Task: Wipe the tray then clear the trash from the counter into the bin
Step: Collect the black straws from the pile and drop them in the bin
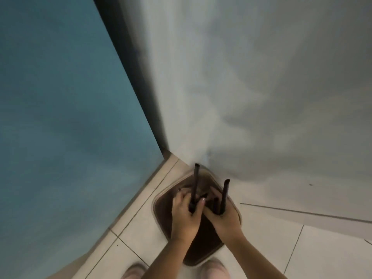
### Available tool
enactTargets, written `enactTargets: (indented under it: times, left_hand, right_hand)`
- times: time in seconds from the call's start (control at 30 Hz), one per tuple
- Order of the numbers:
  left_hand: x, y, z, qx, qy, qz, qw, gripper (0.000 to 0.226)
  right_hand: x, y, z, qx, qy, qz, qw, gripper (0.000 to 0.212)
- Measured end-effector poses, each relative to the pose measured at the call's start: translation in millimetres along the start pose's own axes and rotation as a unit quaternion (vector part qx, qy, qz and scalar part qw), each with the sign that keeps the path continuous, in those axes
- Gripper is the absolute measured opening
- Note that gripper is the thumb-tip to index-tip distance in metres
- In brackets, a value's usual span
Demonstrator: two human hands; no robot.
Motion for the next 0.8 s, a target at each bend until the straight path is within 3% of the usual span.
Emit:
enactTargets:
  times: [0.13,0.2,0.27,0.33,0.4,0.43,0.47,0.53,0.63,0.8]
  left_hand:
    - [-2.1,-1.1,22.4,-0.057,-0.075,0.143,0.985,0.063]
    - [-12.9,7.0,20.0,-0.042,-0.157,0.168,0.972,0.056]
    - [-29.2,22.0,14.5,0.03,-0.246,0.065,0.967,0.039]
    - [-45.4,44.5,13.1,0.037,-0.268,-0.088,0.959,0.041]
    - [-56.6,59.6,20.1,-0.105,-0.218,-0.161,0.957,0.055]
    - [-57.8,62.8,24.5,-0.212,-0.166,-0.139,0.953,0.058]
    - [-55.6,65.0,27.6,-0.288,-0.123,-0.102,0.944,0.056]
    - [-49.4,66.9,26.5,-0.318,-0.101,-0.033,0.942,0.037]
    - [-45.9,68.8,20.4,-0.31,-0.108,-0.029,0.944,0.022]
    - [-43.4,71.9,22.1,-0.337,-0.048,-0.027,0.94,0.016]
  right_hand:
    - [3.4,1.7,-11.7,-0.015,0.157,0.08,0.984,0.068]
    - [-1.6,12.2,-10.2,-0.018,0.217,0.058,0.974,0.072]
    - [-10.2,25.6,-9.3,-0.089,0.233,-0.041,0.968,0.063]
    - [-16.9,42.4,-13.1,-0.109,0.211,-0.168,0.957,0.059]
    - [-18.8,53.3,-18.1,-0.007,0.138,-0.234,0.962,0.062]
    - [-17.4,55.1,-21.6,0.072,0.099,-0.243,0.962,0.065]
    - [-14.9,55.5,-25.6,0.139,0.078,-0.233,0.959,0.068]
    - [-10.3,52.8,-26.8,0.19,0.081,-0.189,0.96,0.063]
    - [-9.8,43.5,-22.8,0.17,0.109,-0.15,0.968,0.054]
    - [-14.6,26.4,-15.2,0.164,0.15,-0.106,0.969,0.056]
Point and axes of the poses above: each hand's wrist, its own y-axis away from the middle knuckle, its own x-axis out of the palm, z = x × y, the point moved 2 cm from there along -y, towards the middle knuckle, and after that the axes turned 2 degrees about -y, right-handed, at the moved point
